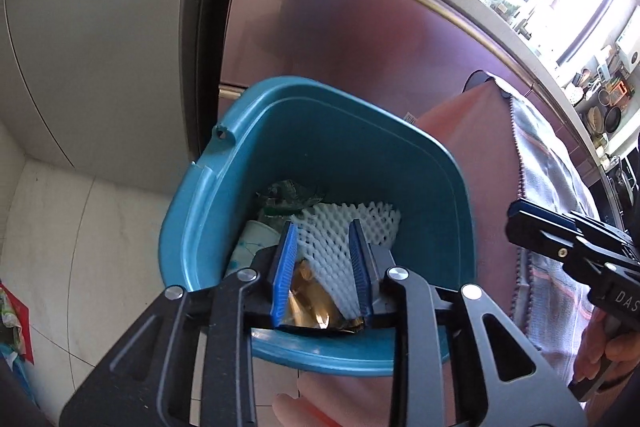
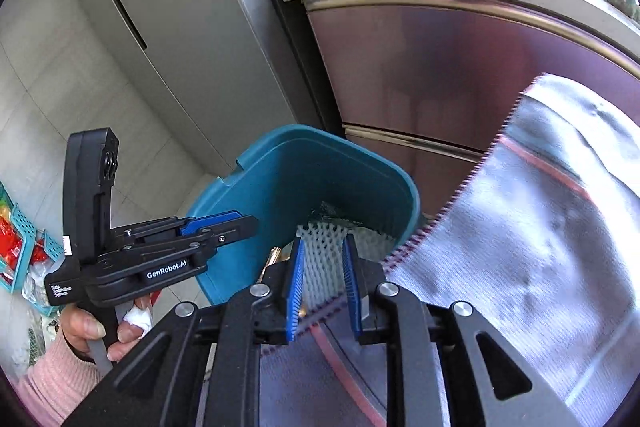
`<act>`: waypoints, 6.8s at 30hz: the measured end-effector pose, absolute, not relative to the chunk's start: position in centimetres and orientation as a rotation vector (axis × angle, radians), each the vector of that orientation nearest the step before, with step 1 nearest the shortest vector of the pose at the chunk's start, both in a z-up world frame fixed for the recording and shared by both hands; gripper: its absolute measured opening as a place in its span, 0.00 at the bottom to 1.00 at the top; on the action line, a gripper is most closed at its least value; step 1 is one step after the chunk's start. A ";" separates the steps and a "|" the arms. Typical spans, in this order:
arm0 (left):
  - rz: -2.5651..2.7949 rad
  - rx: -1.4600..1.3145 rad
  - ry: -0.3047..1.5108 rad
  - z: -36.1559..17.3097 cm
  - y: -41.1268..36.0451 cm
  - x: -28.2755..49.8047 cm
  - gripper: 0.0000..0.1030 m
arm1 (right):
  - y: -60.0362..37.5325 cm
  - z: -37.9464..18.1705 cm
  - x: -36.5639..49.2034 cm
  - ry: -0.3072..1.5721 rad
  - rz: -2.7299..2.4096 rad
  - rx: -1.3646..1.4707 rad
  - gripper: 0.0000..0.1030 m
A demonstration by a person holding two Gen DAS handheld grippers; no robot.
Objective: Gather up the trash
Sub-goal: 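Carry the gold wrapper and foam net to the teal bin and open both grippers, then move the left gripper to the orange peel and grasp one piece, then grasp the orange peel with the right gripper and pull it apart from the left, then lift both orange peel pieces off the cloth toward the teal bin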
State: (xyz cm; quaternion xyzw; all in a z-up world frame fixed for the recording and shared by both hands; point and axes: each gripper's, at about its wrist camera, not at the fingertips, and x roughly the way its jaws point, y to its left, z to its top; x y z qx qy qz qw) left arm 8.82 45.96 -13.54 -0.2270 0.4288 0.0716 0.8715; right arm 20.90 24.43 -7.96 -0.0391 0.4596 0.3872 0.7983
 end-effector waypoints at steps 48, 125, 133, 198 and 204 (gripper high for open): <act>-0.615 -0.033 0.860 -5.3 0.9 20.8 0.44 | -19.7 -5.9 12.6 0.760 0.089 0.389 0.46; -0.608 -0.125 0.898 -5.4 6.0 17.1 0.04 | -12.9 -5.0 8.4 0.731 0.437 0.252 0.22; -0.559 -0.202 0.874 -4.9 11.9 14.7 0.04 | -10.3 -4.4 8.5 0.729 0.473 0.248 0.22; -0.253 -0.342 0.636 1.8 32.7 2.9 0.03 | 5.9 -2.3 10.4 0.747 0.733 0.165 0.22; -0.227 -0.343 0.618 2.4 33.8 2.3 0.03 | 7.1 -2.1 10.4 0.745 0.757 0.154 0.22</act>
